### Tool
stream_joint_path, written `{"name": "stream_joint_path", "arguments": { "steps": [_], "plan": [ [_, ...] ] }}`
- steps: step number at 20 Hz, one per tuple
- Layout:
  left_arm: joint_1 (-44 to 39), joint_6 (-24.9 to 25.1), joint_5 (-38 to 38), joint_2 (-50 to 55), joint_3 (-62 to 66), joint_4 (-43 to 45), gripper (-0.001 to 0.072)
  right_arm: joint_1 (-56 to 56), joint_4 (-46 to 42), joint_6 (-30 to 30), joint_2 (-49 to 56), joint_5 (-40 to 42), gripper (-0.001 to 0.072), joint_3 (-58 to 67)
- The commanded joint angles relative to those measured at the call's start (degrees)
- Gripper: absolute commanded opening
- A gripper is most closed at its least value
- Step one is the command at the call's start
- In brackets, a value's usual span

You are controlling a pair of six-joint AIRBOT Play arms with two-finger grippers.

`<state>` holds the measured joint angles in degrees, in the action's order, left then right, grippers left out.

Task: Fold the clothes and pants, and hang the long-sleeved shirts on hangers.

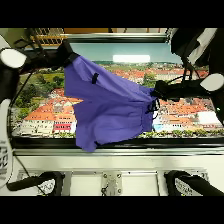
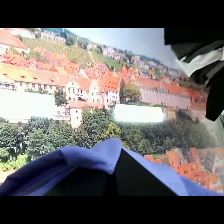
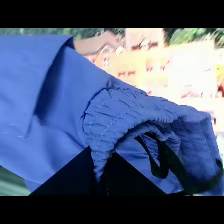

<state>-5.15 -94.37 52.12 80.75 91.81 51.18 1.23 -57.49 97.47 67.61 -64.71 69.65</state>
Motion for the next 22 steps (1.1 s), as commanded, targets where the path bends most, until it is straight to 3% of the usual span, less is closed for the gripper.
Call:
{"name": "stream_joint_path", "arguments": {
  "steps": [1, 5, 7, 10, 16, 22],
  "plan": [
    [0.13, 0.74, 5.60, 12.00, 10.91, -0.13, 0.0005, 0.50, -1.53, -1.73, 7.17, 6.27, 0.0018, 3.10],
    [3.04, 0.76, 15.19, 12.09, 11.47, 0.42, 0.0004, 0.52, -4.59, -1.73, 6.27, 4.42, 0.0018, 3.23],
    [3.82, 1.05, 15.65, 7.26, 4.94, 2.64, 0.0004, 0.66, -6.54, -2.03, 5.07, -0.42, 0.0018, 3.04],
    [3.82, 1.07, 12.52, -2.69, -11.72, 9.81, 0.0005, 1.27, -11.67, -3.19, 3.26, -5.07, 0.0018, 0.26],
    [3.82, 2.71, 2.29, -14.19, -44.72, 7.21, 0.0005, 5.07, -13.00, -2.97, 2.54, -6.67, 0.0018, -12.04],
    [3.82, 2.69, -8.59, -15.17, -56.26, 7.10, 0.0005, 9.42, -13.00, -2.71, 2.60, 2.82, 0.0020, -21.09]
  ]
}}
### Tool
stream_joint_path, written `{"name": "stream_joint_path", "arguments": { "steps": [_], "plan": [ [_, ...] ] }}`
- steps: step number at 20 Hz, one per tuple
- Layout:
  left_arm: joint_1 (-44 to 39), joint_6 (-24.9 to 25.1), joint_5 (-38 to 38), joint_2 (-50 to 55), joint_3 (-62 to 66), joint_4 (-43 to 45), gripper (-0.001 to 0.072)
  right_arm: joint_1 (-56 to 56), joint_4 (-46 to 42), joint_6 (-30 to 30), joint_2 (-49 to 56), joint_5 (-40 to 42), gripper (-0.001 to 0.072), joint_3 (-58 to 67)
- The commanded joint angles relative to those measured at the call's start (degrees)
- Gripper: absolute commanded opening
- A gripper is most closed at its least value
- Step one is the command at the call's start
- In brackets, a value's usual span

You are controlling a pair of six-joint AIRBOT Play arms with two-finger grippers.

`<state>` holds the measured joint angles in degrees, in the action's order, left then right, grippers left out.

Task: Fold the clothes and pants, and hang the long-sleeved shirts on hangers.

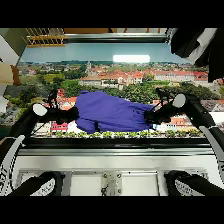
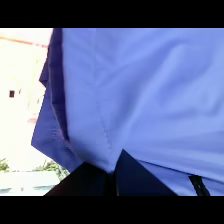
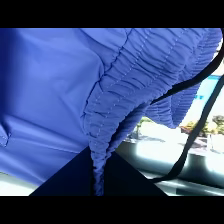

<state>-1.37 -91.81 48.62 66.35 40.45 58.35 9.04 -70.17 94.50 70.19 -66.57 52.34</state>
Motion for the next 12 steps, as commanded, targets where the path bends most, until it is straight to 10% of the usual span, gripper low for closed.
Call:
{"name": "stream_joint_path", "arguments": {
  "steps": [1, 5, 7, 12],
  "plan": [
    [0.04, 0.13, -5.20, -0.76, -4.87, 0.04, 0.0005, 1.64, -0.33, 0.26, 0.09, 6.23, 0.0021, -4.50],
    [0.04, 0.17, -3.67, -0.81, -4.83, 0.02, 0.0039, 1.62, 1.07, 0.83, 0.04, 7.52, 0.0076, -4.94],
    [0.04, 1.73, -1.14, -0.83, -3.69, 0.15, 0.0509, 1.38, 3.72, 0.81, -0.96, 7.69, 0.0657, -4.76],
    [1.57, 2.03, 7.50, -6.97, 4.94, 0.59, 0.0513, -8.26, 4.42, -2.40, -11.21, 0.48, 0.0702, -1.73]
  ]
}}
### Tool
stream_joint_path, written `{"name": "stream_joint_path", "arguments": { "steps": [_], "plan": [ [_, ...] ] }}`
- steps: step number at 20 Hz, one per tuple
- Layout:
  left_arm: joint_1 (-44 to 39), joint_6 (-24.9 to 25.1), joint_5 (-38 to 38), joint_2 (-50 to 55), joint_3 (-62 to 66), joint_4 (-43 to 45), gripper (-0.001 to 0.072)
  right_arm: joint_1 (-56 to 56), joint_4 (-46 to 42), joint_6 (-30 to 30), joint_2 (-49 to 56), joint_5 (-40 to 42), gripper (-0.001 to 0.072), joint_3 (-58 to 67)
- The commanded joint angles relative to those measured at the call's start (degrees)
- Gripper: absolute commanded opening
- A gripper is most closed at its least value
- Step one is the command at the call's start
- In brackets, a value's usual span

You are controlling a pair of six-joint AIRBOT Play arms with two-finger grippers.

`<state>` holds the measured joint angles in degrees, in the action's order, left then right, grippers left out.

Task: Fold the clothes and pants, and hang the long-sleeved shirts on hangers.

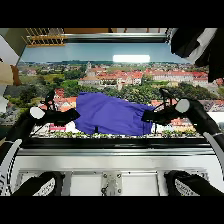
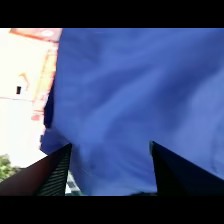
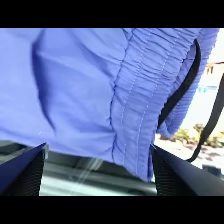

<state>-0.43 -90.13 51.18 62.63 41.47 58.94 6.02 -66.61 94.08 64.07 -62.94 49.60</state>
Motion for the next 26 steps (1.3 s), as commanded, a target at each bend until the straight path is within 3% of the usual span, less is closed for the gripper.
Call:
{"name": "stream_joint_path", "arguments": {
  "steps": [1, 2, 4, 5, 10, 15, 26],
  "plan": [
    [0.46, 0.33, 5.84, -4.79, 5.01, -0.22, 0.0512, -9.27, 0.90, -3.15, -7.06, -4.17, 0.0703, 0.98],
    [-0.26, 0.33, 5.75, -6.45, 5.66, -0.17, 0.0479, -13.25, 1.20, -4.59, -8.04, -5.14, 0.0703, 0.94],
    [-2.80, 0.33, 4.59, -9.31, 5.75, -0.17, 0.0030, -20.04, 4.15, -8.94, -7.63, -6.36, 0.0705, 0.15],
    [-4.46, 0.26, 3.82, -10.19, 5.75, -0.20, 0.0005, -23.08, 6.99, -11.82, -6.62, -6.05, 0.0706, -1.07],
    [-15.45, 0.09, 0.79, -10.19, 5.79, -0.20, 0.0005, -29.99, 18.88, -26.84, 5.64, -2.75, 0.0720, -7.58],
    [-20.50, -3.87, 0.11, -6.27, 5.79, -0.24, 0.0005, -29.73, 34.71, -39.06, 20.00, -0.59, 0.0720, -7.54],
    [-19.96, -5.29, 0.55, -5.44, 5.79, -0.63, 0.0005, -14.25, 47.08, -40.33, 26.62, 4.68, 0.0716, -6.32]
  ]
}}
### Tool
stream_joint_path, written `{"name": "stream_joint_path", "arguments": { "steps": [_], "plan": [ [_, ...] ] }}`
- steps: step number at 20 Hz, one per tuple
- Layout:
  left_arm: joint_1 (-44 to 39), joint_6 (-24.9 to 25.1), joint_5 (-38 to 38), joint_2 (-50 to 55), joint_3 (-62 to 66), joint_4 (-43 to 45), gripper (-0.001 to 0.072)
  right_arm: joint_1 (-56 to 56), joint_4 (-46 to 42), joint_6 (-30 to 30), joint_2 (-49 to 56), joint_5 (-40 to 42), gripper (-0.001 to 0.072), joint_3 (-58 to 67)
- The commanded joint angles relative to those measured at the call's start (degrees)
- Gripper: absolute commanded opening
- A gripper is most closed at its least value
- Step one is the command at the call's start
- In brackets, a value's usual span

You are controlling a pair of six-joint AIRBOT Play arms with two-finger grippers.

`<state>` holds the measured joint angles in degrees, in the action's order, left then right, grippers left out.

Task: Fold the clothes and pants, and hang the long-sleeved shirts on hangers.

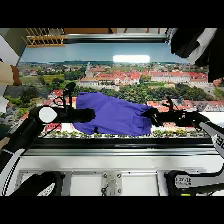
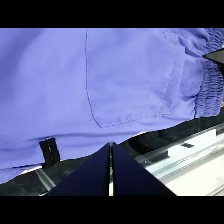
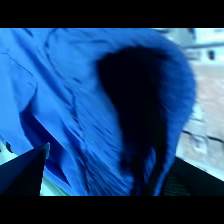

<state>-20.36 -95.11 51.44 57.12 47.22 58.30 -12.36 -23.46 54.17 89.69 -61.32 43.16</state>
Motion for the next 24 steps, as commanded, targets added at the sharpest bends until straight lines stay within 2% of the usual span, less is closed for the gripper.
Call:
{"name": "stream_joint_path", "arguments": {
  "steps": [1, 2, 3, 4, 5, 6, 7, 9, 11, 13, 15, 18, 21, 24],
  "plan": [
    [-0.02, -0.31, 0.85, 0.07, 0.02, 0.00, 0.0005, 5.16, 4.24, -0.42, 1.14, 3.43, 0.0714, 0.15],
    [-0.02, -0.31, 1.29, 0.07, 0.02, 0.02, 0.0005, 6.08, 4.24, -0.44, 1.16, 3.72, 0.0709, 0.20],
    [-0.02, -0.31, 1.36, 0.07, 0.02, 0.02, 0.0005, 6.80, 4.24, -0.46, 1.16, 3.93, 0.0612, 0.33],
    [-0.02, -0.31, 1.31, 0.07, 0.02, 0.02, 0.0005, 7.32, 4.26, -1.38, 1.16, 3.91, 0.0368, 0.61],
    [-0.02, -0.31, 1.33, 0.07, 0.02, 0.02, 0.0005, 7.63, 4.24, -2.78, 1.16, 3.85, 0.0163, 1.07],
    [-0.02, -0.31, 1.33, 0.07, 0.02, 0.02, 0.0006, 7.74, 4.22, -3.69, 1.09, 3.37, 0.0069, 1.62],
    [-0.02, -0.31, 1.33, 0.07, 0.02, 0.02, 0.0005, 7.69, 4.20, -4.59, 0.83, 2.56, 0.0018, 2.56],
    [-0.02, -0.31, 1.33, 0.07, 0.02, 0.04, 0.0005, 6.51, 1.42, -3.65, -1.20, 2.27, 0.0018, 5.86],
    [-0.02, -0.31, 1.36, 0.07, 0.02, 0.04, 0.0005, 2.01, -5.75, 3.21, -4.98, 3.48, 0.0018, 12.26],
    [-0.02, -0.31, 1.36, 0.07, 0.02, 0.02, 0.0005, -5.27, -11.74, 8.52, -9.31, 4.59, 0.0017, 18.69],
    [-0.02, -0.31, 1.31, 0.09, 0.02, 0.02, 0.0005, -14.29, -13.20, 9.40, -14.05, 7.08, 0.0017, 22.05],
    [-0.02, -0.31, 1.31, 0.09, 0.02, 0.02, 0.0005, -28.48, -15.78, 12.48, -19.63, 12.00, 0.0017, 22.16],
    [-0.02, -0.31, 1.09, 0.09, 0.02, 0.00, 0.0005, -40.15, -25.57, 19.37, -20.72, 9.92, 0.0017, 21.99],
    [-0.02, -0.31, 0.87, 0.09, 0.02, 0.00, 0.0005, -46.23, -36.04, 26.10, -20.76, 6.54, 0.0017, 18.80]
  ]
}}
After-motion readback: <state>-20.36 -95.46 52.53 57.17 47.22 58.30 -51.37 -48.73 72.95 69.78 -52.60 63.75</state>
